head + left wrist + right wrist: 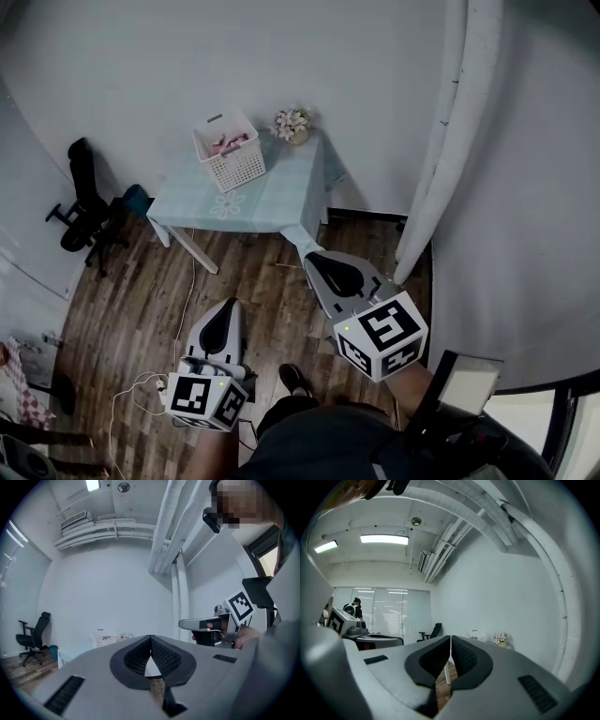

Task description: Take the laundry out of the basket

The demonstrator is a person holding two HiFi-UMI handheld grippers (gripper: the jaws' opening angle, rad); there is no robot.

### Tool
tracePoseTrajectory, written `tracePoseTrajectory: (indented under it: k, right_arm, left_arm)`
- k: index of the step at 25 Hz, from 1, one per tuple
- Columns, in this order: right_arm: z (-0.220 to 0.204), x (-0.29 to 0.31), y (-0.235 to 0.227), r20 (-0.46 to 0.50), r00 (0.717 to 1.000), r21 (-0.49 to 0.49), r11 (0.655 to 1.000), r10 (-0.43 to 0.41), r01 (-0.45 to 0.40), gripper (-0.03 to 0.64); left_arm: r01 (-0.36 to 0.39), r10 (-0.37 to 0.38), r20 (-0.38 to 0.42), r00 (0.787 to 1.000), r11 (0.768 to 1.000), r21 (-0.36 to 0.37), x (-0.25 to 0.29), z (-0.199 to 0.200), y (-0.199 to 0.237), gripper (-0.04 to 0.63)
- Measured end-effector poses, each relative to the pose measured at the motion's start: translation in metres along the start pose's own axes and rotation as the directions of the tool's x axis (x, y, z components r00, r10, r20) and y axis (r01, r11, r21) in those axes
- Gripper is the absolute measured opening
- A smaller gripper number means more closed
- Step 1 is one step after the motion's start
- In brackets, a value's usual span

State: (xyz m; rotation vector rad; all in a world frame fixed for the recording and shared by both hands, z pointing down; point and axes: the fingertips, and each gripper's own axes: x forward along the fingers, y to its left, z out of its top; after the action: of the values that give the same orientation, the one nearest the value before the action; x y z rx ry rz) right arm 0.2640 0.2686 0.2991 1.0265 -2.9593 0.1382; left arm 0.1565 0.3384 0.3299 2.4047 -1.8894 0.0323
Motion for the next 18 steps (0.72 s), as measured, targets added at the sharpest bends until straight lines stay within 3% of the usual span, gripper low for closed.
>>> tracePoseTrajectory:
  k: [18]
  right_arm:
    - [0.018,0.235,-0.014,-0.017,1.0,-0.07,0.997,-0.023,0.022,0.017]
  left_arm:
    - [0.052,-0.052,0.037,0.998,0.999,-0.006,0.121,0.025,0.201,0.011]
